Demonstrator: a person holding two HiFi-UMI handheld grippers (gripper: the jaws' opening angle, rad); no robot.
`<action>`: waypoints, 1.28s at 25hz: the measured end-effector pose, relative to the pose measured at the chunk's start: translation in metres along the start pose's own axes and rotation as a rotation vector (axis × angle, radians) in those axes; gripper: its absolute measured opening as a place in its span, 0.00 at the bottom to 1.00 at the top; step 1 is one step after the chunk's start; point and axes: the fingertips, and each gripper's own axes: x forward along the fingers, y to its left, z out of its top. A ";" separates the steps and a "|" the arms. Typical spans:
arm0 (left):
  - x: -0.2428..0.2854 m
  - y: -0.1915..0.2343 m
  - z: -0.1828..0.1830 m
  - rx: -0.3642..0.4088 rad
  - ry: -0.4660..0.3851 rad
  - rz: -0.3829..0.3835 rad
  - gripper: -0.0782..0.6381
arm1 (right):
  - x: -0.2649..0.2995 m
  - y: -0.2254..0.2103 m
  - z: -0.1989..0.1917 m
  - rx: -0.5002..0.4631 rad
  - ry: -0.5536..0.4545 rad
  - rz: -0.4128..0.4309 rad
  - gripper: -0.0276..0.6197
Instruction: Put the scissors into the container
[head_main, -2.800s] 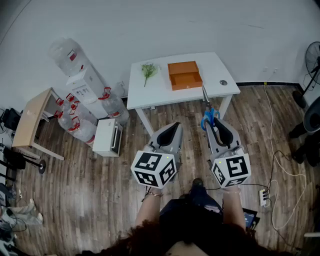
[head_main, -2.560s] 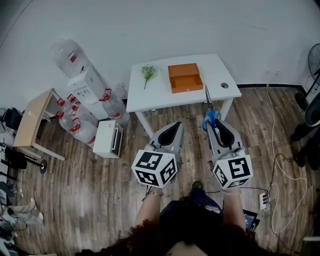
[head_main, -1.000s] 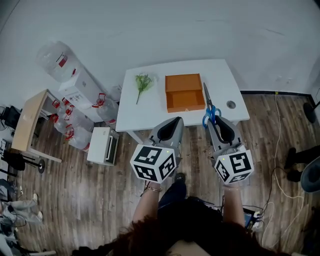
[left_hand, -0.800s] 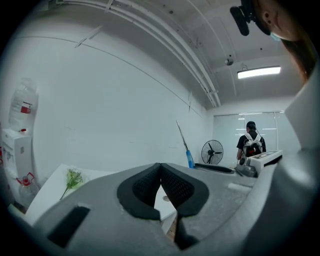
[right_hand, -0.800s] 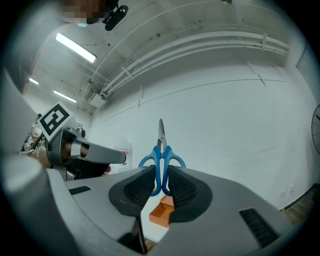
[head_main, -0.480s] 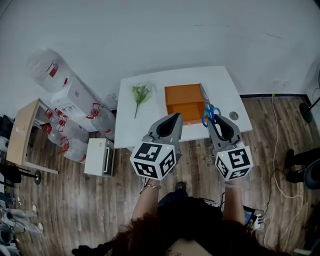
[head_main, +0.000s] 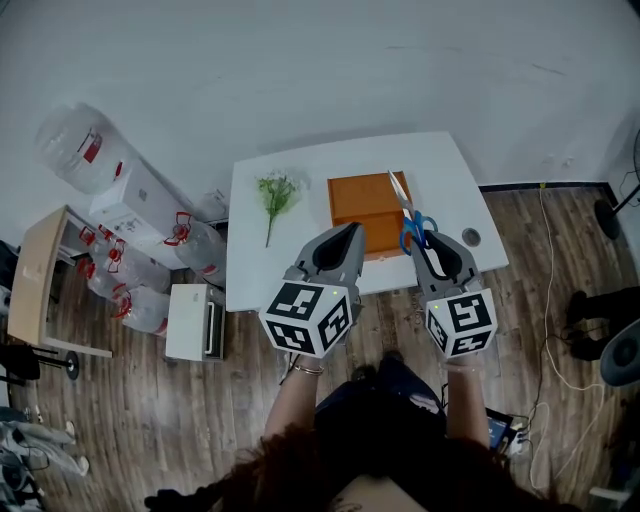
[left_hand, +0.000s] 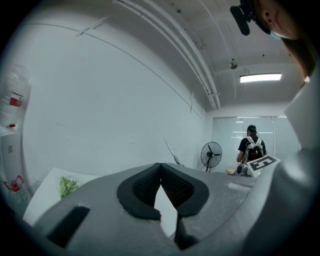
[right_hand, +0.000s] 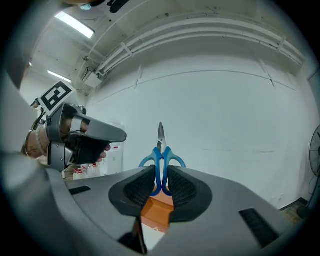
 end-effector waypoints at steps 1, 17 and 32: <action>0.004 0.002 0.000 -0.002 0.000 -0.002 0.13 | 0.004 -0.002 -0.001 -0.011 0.007 0.002 0.16; 0.075 0.053 0.013 -0.003 0.006 0.037 0.13 | 0.084 -0.028 -0.040 -0.173 0.161 0.129 0.16; 0.124 0.088 0.011 -0.032 0.018 0.100 0.13 | 0.134 -0.029 -0.118 -0.360 0.359 0.341 0.16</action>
